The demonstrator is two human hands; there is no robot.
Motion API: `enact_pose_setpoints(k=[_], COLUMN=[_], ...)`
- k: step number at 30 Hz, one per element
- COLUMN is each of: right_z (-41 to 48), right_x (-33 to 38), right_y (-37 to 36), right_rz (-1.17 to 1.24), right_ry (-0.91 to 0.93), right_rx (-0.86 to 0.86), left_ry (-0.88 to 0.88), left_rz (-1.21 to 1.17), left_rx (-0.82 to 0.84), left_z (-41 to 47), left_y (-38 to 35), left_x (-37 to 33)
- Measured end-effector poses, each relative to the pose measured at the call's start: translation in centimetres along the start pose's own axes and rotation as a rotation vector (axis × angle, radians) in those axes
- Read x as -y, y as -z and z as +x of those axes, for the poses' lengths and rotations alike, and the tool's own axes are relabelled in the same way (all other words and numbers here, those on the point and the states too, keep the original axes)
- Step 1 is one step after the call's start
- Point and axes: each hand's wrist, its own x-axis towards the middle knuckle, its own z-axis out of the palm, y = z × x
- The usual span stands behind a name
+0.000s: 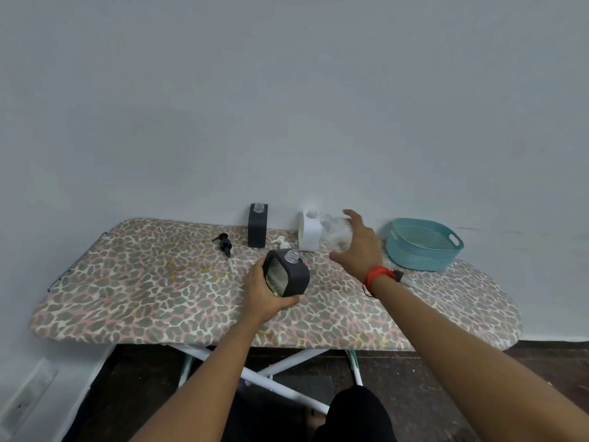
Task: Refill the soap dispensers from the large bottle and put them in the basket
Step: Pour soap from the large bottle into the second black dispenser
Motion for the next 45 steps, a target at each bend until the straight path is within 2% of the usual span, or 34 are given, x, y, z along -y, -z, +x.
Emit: enact_pose_setpoints(k=[2,3,8,13,18,24,32,35,38,45], right_z=[-0.8,-1.2,-2.8,-4.2,-5.5,-5.2,-4.6,-4.5,-4.4,-4.5], right_x=[-2.0,-3.1,-9.3,-12.6,-14.1,-14.8,-16.5,-16.8,-17.0,-17.1], right_y=[0.8,1.4,3.5,4.9,3.3,1.8,0.3,-0.1,-0.4,-0.6], right_rz=[0.330,0.416,0.641,0.659,0.577,0.542,0.519,0.509,0.501,0.500], right_ry=[-0.157,-0.222,-0.431,-0.407,-0.267,-0.179,-0.128,-0.122,-0.126,-0.131], right_rx=[-0.049,-0.079,-0.217,-0.334,-0.318,-0.417,-0.527,-0.543,-0.550,-0.546], left_ry=[0.005,0.007,0.013,0.002,-0.024,-0.048,0.020,0.024,0.010,0.011], left_rz=[0.002,0.010,-0.001,-0.001,0.013,0.131,0.295,0.295,0.257,0.174], left_rx=[0.006,0.014,0.042,0.116,0.210,0.325,0.372,0.378,0.367,0.284], left_z=[0.1,0.2,0.9,2.8,5.8,10.9,20.3,20.5,19.1,17.1], left_y=[0.0,-0.1,-1.4,-4.5,-8.8,-14.7,-23.3,-24.0,-22.9,-21.9], left_x=[-0.2,-0.4,-2.3,-5.7,-9.0,-12.1,-4.8,-4.4,-6.9,-7.5])
